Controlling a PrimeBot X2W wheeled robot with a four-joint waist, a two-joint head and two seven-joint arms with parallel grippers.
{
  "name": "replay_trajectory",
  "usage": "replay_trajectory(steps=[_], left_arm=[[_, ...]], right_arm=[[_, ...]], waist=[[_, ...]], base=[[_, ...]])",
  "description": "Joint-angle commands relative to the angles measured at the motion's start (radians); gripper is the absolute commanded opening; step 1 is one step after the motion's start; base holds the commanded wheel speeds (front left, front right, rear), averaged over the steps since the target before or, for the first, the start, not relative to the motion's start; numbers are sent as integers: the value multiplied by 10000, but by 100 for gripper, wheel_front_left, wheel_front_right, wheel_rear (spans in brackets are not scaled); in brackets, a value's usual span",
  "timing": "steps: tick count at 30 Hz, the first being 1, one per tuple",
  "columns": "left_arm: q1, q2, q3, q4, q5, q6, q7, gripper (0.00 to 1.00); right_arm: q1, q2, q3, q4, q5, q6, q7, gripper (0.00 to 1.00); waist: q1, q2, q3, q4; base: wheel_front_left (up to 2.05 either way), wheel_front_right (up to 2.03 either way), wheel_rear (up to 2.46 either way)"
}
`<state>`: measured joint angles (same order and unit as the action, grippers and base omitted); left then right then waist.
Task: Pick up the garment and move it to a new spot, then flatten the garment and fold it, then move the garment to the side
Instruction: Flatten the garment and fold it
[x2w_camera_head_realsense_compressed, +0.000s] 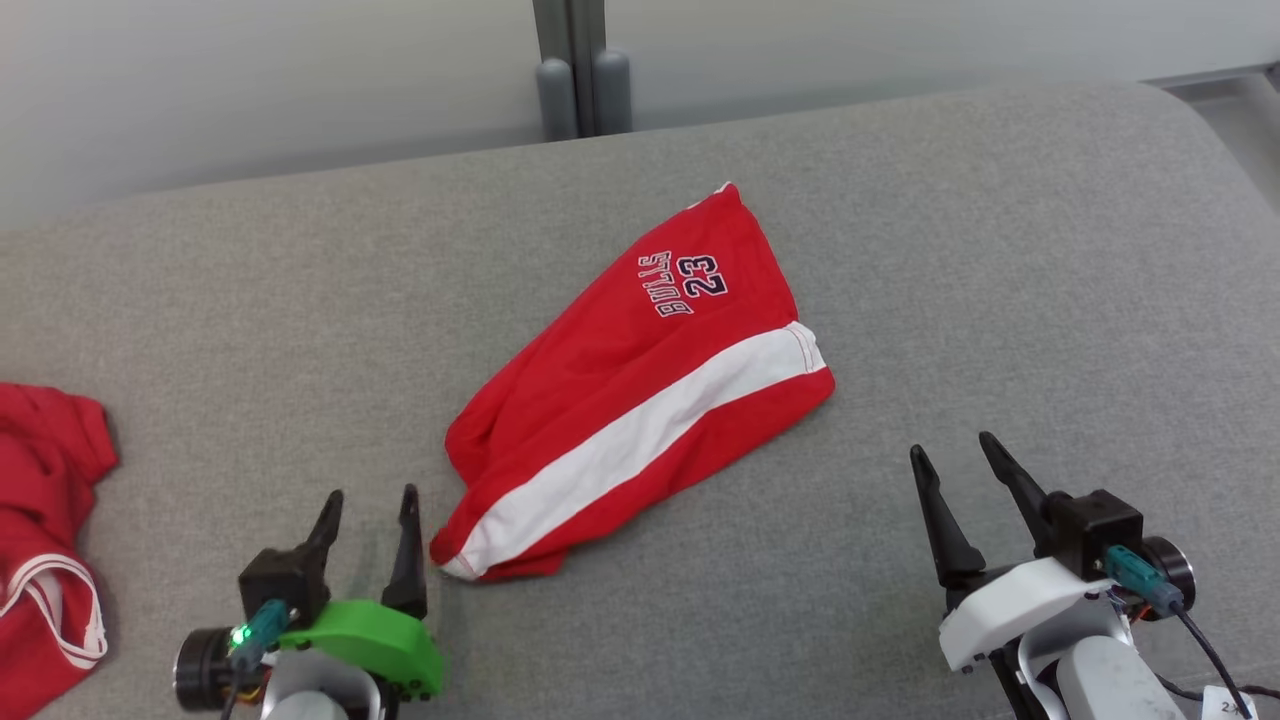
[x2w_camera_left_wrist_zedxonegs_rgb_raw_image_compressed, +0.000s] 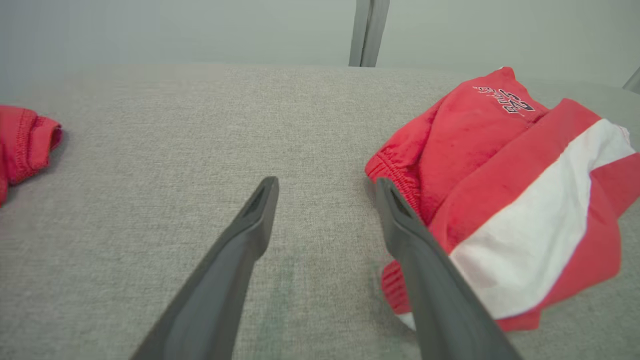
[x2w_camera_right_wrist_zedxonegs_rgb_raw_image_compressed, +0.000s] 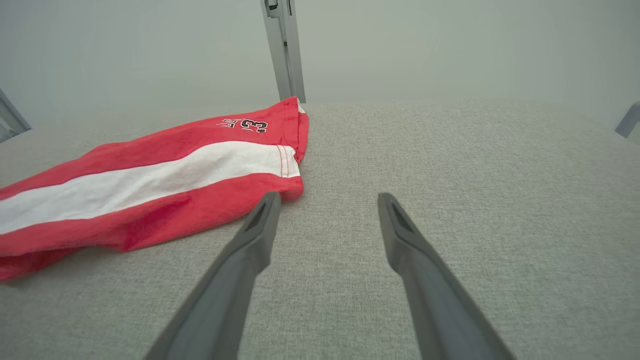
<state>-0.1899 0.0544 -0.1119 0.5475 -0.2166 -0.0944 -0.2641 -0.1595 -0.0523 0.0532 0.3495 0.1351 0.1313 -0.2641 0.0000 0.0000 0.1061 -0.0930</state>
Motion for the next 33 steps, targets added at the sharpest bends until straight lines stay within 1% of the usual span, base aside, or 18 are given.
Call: replay_trajectory(steps=[1,3,9,13,16,21,25,26,31,33], left_arm=[[425,-1,217,-346,-84,77,-4,100],[929,-26,368,-742,-107,49,-4,100],[1879,-17,165,-1407,-844,2,-4,100],[2203,-19,-33,-1508,-1254,135,-4,100],[2266,-20,-317,-1426,-1493,128,-4,100],[2068,-23,-835,-1172,-2047,-84,-4,100],[1616,-9,-1396,-568,-2825,-277,-5,100],[1446,-13,-1484,-399,-3127,-302,-5,100],[806,-11,-1710,153,-3945,-366,-5,100],[631,-15,-1998,249,-4285,-374,-4,100]], right_arm=[[240,-10,-75,-67,91,-11,-4,100],[391,-6,-149,-103,148,-11,-4,100],[836,-5,-340,-152,338,-11,-3,100],[1027,-1,-353,-156,486,-11,-3,100],[1093,-5,-428,-69,599,-11,-3,100],[1007,-4,-407,-62,659,-11,-3,100],[805,-4,-293,-79,652,-11,-3,100],[727,-5,-262,-114,648,-11,-3,100],[456,-5,-104,-142,580,-11,-3,100],[365,-6,-66,-166,559,-11,-3,100]], waist=[[0,0,-402,54],[0,0,-606,119],[0,0,-959,364],[0,0,-1049,412],[0,0,-1075,438],[0,0,-986,429],[0,0,-687,362],[0,0,-561,337],[0,0,-81,200],[0,0,51,135]], base=[[0,0,0],[0,0,0],[0,0,0],[0,0,0],[0,0,0],[0,0,0],[0,0,0],[0,0,0],[0,0,0],[0,0,0]])
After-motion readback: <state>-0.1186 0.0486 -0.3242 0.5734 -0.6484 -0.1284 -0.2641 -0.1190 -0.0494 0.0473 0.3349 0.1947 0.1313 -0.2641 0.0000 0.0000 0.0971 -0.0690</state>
